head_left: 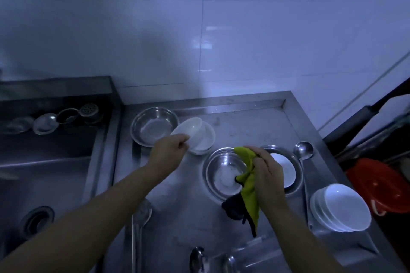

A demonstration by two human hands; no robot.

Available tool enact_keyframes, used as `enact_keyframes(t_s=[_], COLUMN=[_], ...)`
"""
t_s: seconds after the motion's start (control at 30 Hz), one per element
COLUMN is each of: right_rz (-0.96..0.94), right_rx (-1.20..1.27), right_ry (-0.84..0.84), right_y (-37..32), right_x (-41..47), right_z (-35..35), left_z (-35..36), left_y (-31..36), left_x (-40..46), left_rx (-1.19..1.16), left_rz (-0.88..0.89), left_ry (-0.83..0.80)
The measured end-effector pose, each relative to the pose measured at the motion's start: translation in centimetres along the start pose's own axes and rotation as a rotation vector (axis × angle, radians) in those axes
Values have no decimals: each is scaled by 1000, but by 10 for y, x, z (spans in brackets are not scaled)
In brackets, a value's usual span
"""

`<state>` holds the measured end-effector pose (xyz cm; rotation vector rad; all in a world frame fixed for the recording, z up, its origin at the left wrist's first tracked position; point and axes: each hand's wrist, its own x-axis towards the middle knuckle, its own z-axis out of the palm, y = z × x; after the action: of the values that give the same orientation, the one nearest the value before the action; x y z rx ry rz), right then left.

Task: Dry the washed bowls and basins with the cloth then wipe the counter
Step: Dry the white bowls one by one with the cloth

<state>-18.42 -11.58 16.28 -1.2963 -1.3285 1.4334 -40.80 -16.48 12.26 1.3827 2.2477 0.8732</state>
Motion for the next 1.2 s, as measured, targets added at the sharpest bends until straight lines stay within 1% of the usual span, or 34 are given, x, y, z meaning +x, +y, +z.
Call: enact_keyframes(t_s=[0.1,0.17,0.23,0.3,0.33,0.43,0.53,0.63,0.77,0.87,0.93,1.0,1.07,1.1,1.2], right_rz=[33,62,72,62,55,74,85,89,61,52,45,27,19,18,62], right_rx=[8,46,59,39,29,55,61,70,73,82,90,119,155,164,192], right_ry=[-27,-42,-55,-65,-67,-92,-138,-164,-190,-218,-261,-320,-367,-387,-450], right_y=[6,12,18,23,25,33,39,41,36,34,31,26,23,23,34], right_x=[11,18,22,25,26,28,31,31,27,23,18,10,1,-4,-22], right_z=[-13,-20,-26,-30,-32,-34,-34,-32,-24,-15,-5,9,24,33,62], left_z=[28,42,53,59,61,64,65,66,65,52,37,20,4,-3,-23], left_y=[-2,-3,-6,-7,-8,-8,-8,-10,-11,-10,-11,-15,-23,-26,-37], left_x=[29,40,45,46,46,46,47,48,46,36,19,-7,-38,-54,-102], left_rx=[162,242,354,512,552,594,611,622,579,513,450,377,288,247,171], left_rz=[90,181,281,318,334,364,408,426,420,381,325,199,17,-60,-218], left_ry=[-13,-28,-97,-178,-194,-217,-178,-180,-150,-68,2,88,158,174,175])
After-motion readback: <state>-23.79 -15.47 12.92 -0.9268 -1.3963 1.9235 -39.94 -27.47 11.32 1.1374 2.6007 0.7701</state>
